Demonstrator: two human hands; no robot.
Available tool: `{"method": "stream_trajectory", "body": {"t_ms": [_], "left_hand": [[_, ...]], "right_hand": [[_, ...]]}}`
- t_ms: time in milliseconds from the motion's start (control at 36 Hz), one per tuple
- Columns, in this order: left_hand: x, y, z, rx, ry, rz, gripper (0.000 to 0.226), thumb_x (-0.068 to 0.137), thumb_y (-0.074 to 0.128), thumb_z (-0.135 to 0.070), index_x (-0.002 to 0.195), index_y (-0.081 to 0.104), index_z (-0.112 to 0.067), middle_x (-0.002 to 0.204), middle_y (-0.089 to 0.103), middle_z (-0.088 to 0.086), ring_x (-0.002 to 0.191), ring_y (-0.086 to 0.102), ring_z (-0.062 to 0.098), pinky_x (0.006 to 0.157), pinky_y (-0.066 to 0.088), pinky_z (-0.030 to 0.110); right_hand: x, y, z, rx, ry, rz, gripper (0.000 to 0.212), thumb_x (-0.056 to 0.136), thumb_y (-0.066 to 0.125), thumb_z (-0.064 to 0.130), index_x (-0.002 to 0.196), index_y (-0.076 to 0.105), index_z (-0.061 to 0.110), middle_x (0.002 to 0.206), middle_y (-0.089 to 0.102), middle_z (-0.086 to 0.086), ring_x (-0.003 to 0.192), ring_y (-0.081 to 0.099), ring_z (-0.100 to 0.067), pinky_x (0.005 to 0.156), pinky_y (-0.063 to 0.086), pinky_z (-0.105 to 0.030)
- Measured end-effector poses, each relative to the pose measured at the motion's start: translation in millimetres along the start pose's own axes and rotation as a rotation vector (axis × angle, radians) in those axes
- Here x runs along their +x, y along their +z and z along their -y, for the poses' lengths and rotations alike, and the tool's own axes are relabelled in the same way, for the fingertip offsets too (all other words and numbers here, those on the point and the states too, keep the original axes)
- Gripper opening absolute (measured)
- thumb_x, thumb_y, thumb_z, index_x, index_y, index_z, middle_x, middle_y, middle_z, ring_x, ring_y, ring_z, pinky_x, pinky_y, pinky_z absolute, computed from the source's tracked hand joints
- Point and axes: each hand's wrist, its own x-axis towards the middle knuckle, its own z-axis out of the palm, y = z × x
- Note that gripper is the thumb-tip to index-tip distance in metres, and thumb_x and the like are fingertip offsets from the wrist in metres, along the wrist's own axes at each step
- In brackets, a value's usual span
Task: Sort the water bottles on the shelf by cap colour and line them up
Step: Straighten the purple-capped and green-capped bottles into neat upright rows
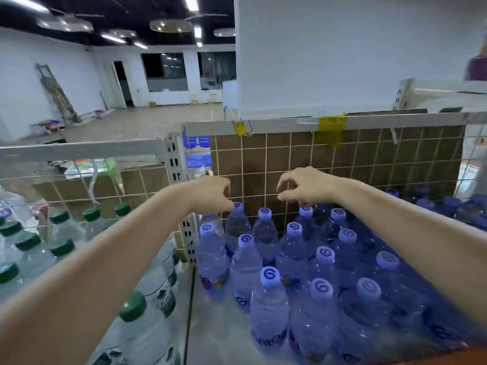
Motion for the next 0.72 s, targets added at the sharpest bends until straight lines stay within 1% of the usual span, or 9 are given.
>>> {"method": "stream_trajectory", "body": {"t_ms": [56,167,222,278,361,417,528,639,722], "left_hand": [[12.2,4.0,-1.9,0.049,-0.048,0.014,0.028,0.091,0.053,-0.028,0.113,0.051,-0.011,0.114,0.055,0.006,0.099,0.053,0.022,0.077,0.043,0.032],[32.1,13.3,2.0,0.051,-0.149,0.02,0.035,0.089,0.053,-0.022,0.121,0.051,-0.008,0.12,0.056,0.009,0.103,0.054,0.024,0.084,0.047,0.035],[40.3,18.6,4.4,0.036,-0.187,0.003,0.034,0.088,0.054,-0.019,0.12,0.053,-0.008,0.118,0.058,0.01,0.102,0.055,0.024,0.082,0.047,0.034],[46.7,23.4,4.1,0.012,-0.207,-0.02,0.035,0.087,0.054,-0.018,0.121,0.054,-0.007,0.118,0.059,0.011,0.101,0.056,0.024,0.077,0.046,0.033],[56.6,31.5,-0.3,-0.028,-0.21,-0.041,0.047,0.087,0.055,-0.02,0.133,0.049,-0.009,0.126,0.056,0.011,0.106,0.054,0.024,0.081,0.045,0.032],[61.3,36.9,-4.9,-0.056,-0.196,-0.037,0.048,0.087,0.057,-0.022,0.133,0.049,-0.01,0.127,0.056,0.01,0.107,0.054,0.023,0.083,0.045,0.031],[70.8,45.7,-5.2,-0.034,-0.192,-0.04,0.046,0.087,0.057,-0.024,0.131,0.05,-0.011,0.129,0.056,0.01,0.111,0.055,0.025,0.091,0.047,0.036],[74.0,42.8,1.0,-0.002,-0.233,0.007,0.034,0.087,0.054,-0.035,0.111,0.061,-0.011,0.11,0.063,0.006,0.094,0.057,0.022,0.078,0.047,0.032],[76.2,43.0,13.0,0.064,-0.284,0.105,0.036,0.09,0.057,-0.029,0.118,0.058,-0.007,0.112,0.061,0.007,0.094,0.056,0.02,0.075,0.044,0.029]], "right_hand": [[7.0,0.5,-9.3,-0.013,-0.025,0.033,0.026,0.092,0.063,0.032,0.113,0.062,0.018,0.097,0.065,-0.004,0.069,0.065,-0.014,0.06,0.055,-0.025],[21.2,6.1,-19.3,-0.057,-0.084,0.125,0.036,0.088,0.066,0.04,0.118,0.061,0.019,0.105,0.06,0.0,0.079,0.067,-0.021,0.07,0.056,-0.033],[28.6,10.2,-20.7,-0.122,-0.137,0.15,0.042,0.088,0.065,0.043,0.123,0.058,0.02,0.107,0.059,0.003,0.087,0.063,-0.018,0.074,0.052,-0.029],[36.9,15.7,-22.8,-0.168,-0.184,0.166,0.048,0.089,0.064,0.045,0.129,0.055,0.02,0.112,0.058,0.002,0.095,0.057,-0.015,0.08,0.046,-0.026],[47.3,23.7,-25.7,-0.187,-0.22,0.187,0.054,0.089,0.064,0.043,0.136,0.05,0.02,0.123,0.058,-0.002,0.102,0.055,-0.017,0.086,0.045,-0.029],[52.7,29.5,-26.3,-0.192,-0.226,0.208,0.054,0.089,0.064,0.042,0.136,0.05,0.02,0.126,0.057,-0.003,0.108,0.055,-0.02,0.089,0.046,-0.032],[61.3,40.5,-25.4,-0.166,-0.221,0.239,0.049,0.088,0.066,0.041,0.13,0.054,0.02,0.123,0.059,-0.004,0.106,0.058,-0.021,0.089,0.05,-0.035],[67.3,47.7,-26.5,-0.124,-0.205,0.264,0.039,0.087,0.067,0.04,0.12,0.059,0.019,0.112,0.062,-0.001,0.095,0.059,-0.017,0.083,0.052,-0.034],[71.4,52.3,-27.0,-0.101,-0.193,0.276,0.031,0.086,0.069,0.039,0.107,0.06,0.019,0.1,0.061,0.0,0.086,0.059,-0.016,0.07,0.049,-0.03]]}}
